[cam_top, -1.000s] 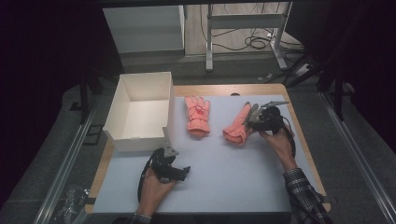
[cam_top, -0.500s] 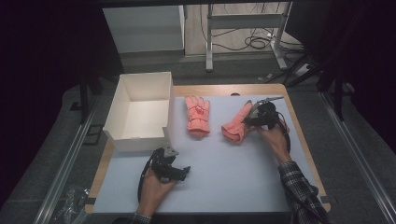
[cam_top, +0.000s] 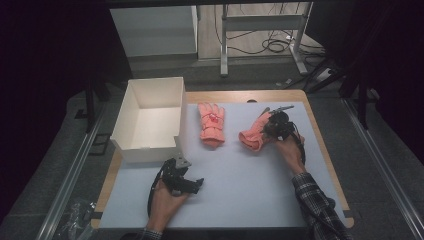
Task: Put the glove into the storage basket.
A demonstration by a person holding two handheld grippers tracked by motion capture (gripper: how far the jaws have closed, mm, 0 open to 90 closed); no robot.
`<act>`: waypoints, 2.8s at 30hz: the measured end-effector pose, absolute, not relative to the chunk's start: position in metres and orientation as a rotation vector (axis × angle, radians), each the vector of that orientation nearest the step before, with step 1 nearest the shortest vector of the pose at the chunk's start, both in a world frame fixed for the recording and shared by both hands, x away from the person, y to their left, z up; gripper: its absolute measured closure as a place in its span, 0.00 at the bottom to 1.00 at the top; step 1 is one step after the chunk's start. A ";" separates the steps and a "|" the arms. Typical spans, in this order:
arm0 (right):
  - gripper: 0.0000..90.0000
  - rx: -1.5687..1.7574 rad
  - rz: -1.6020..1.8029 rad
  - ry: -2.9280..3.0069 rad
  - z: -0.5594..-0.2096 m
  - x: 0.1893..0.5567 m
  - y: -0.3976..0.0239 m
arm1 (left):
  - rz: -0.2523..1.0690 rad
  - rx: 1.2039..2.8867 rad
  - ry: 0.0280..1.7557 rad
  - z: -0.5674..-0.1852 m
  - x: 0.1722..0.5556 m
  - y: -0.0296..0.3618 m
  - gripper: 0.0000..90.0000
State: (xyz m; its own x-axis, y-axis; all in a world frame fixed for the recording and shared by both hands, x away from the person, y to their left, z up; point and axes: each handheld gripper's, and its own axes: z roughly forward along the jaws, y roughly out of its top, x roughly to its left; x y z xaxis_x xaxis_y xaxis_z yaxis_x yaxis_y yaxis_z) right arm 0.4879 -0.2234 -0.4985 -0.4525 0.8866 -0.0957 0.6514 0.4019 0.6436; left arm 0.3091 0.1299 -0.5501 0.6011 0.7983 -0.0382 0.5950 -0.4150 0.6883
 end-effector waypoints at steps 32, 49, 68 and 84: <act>0.95 0.852 1.080 2.603 -0.452 0.395 -0.226 | 0.390 2.155 1.095 -0.550 0.309 0.130 0.01; 0.84 0.650 1.019 2.730 -0.491 0.368 -0.188 | 0.391 2.157 1.094 -0.550 0.309 0.130 0.01; 0.48 0.855 1.132 2.633 -0.459 0.443 -0.149 | 0.389 2.156 1.095 -0.550 0.309 0.130 0.01; 0.49 0.933 1.099 2.580 -0.462 0.516 -0.095 | 0.388 2.154 1.100 -0.550 0.309 0.130 0.01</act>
